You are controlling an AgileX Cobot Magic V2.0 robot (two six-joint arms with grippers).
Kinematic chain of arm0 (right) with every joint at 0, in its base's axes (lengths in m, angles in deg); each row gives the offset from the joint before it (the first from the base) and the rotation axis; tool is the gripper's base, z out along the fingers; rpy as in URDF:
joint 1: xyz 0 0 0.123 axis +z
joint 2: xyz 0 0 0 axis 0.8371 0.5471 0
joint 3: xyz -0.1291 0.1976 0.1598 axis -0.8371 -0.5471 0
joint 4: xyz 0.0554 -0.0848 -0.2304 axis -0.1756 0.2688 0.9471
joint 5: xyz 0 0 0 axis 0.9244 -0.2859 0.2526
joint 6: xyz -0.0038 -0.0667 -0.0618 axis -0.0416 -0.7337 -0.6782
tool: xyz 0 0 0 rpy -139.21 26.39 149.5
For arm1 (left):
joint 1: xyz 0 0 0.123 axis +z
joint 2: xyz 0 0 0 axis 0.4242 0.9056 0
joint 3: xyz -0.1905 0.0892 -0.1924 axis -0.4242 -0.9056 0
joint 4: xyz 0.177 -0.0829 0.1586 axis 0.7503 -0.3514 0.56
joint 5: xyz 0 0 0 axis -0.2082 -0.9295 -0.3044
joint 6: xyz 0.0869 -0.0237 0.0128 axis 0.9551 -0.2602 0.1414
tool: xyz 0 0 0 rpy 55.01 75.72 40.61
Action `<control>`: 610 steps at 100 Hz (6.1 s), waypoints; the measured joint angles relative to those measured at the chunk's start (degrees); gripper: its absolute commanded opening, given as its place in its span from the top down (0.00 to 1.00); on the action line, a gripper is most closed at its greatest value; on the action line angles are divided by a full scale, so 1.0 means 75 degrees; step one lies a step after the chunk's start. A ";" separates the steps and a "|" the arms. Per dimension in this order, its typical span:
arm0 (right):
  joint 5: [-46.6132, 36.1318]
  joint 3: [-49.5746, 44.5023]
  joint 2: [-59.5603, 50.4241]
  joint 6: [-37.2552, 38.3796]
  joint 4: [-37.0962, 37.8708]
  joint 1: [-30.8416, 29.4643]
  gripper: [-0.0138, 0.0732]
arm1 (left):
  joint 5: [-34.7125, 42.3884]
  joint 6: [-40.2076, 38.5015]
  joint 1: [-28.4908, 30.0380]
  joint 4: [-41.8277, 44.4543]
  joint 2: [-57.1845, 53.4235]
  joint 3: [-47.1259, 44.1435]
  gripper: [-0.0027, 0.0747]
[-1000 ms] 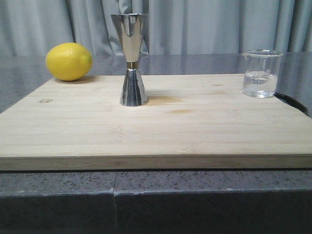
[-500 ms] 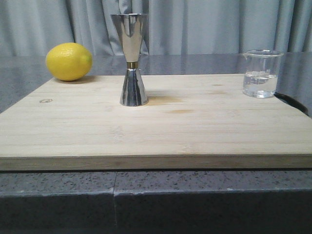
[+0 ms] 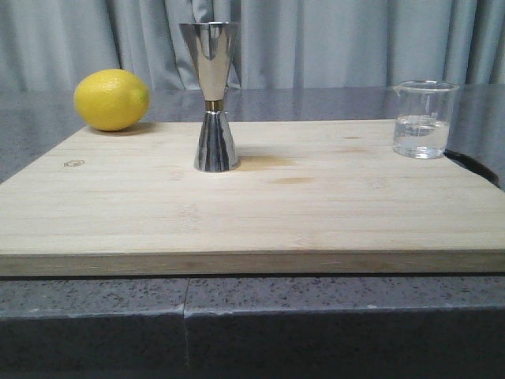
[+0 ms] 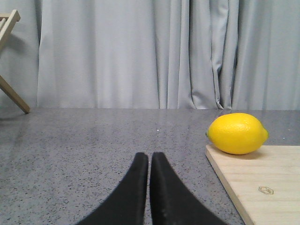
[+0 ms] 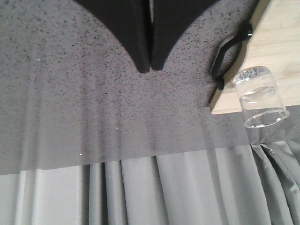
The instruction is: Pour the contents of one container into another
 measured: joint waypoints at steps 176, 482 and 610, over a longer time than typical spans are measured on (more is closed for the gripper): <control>-0.0489 0.2420 0.4350 -0.0348 -0.0531 0.1383 0.30 | 0.3079 0.0284 -0.4592 -0.1235 0.8023 0.2894 0.14; -0.5313 0.1725 0.8243 -0.0245 -0.0156 0.2761 0.30 | 0.6795 -0.0762 -0.5461 0.0070 1.3108 0.5011 0.99; -0.7795 0.2143 1.0863 -0.1384 -0.0420 0.2756 0.30 | 0.5760 -0.1110 -0.5615 0.0769 1.2245 0.5011 0.99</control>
